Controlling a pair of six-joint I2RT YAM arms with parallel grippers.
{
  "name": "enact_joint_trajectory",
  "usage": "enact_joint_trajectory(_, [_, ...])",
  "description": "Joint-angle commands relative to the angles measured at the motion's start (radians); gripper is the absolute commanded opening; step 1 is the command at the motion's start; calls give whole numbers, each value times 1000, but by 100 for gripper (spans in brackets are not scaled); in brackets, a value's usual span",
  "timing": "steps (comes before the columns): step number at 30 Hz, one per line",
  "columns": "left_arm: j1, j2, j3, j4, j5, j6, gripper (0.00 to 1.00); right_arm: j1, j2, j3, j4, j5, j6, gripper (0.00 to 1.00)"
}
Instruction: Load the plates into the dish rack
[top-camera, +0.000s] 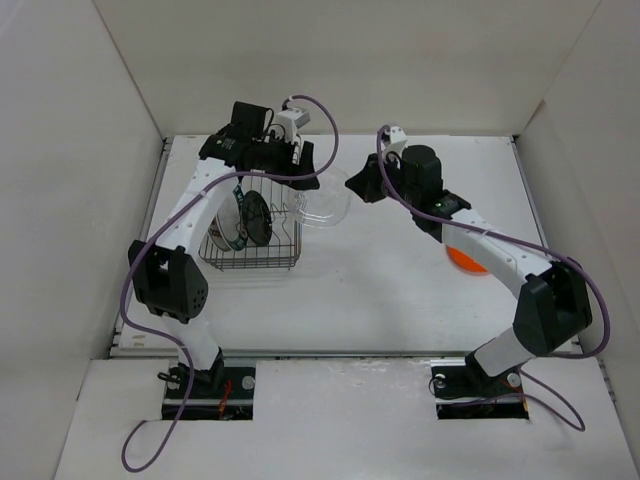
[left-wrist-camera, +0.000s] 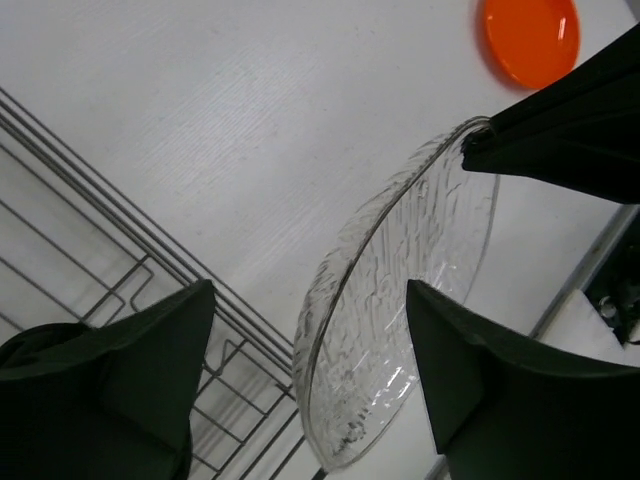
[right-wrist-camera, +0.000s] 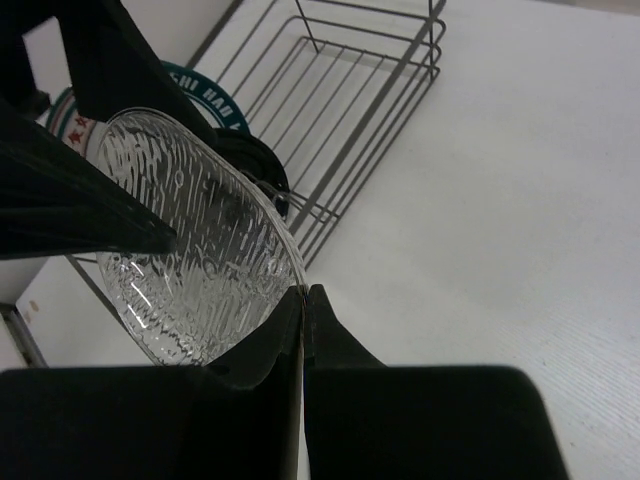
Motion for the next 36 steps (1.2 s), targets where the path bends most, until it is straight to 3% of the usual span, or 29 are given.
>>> enact_joint_trajectory(1, [-10,-8,21,-10,101,31,72,-6,-10,51,140,-42,48,0])
enact_joint_trajectory(3, [-10,-17,-2,-10,101,42,49,-6,-1,51,163,-42,58,0])
enact_joint_trajectory(6, [-10,-27,-13,-10,92,42,0,5,19,74,163,-53,59,0])
enact_joint_trajectory(7, [-10,-51,-22,-10,78,42,0,14,19,74,163,-53,59,12])
enact_joint_trajectory(8, [-10,-66,-22,-10,64,33,0,14,19,74,163,-41,59,42])
enact_joint_trajectory(9, [-10,-85,-37,1,43,5,0,14,19,74,163,-30,59,80])
enact_joint_trajectory(10, [-10,-132,-59,30,-56,-21,0,26,19,61,163,-13,59,100])
enact_joint_trajectory(13, [-10,-194,-73,41,-291,-117,0,37,-36,38,81,120,59,100])
enact_joint_trajectory(14, [-10,-221,-73,15,-479,-140,0,37,-46,38,45,167,49,100])
enact_joint_trajectory(17, [-10,-249,-82,-54,-731,-177,0,51,-70,68,-116,335,49,100])
enact_joint_trajectory(21, [-10,-298,-183,-39,-899,-205,0,71,-103,78,-236,451,40,100])
enact_joint_trajectory(36, [18,-206,-221,62,-964,-208,0,66,-218,-16,-345,550,13,100])
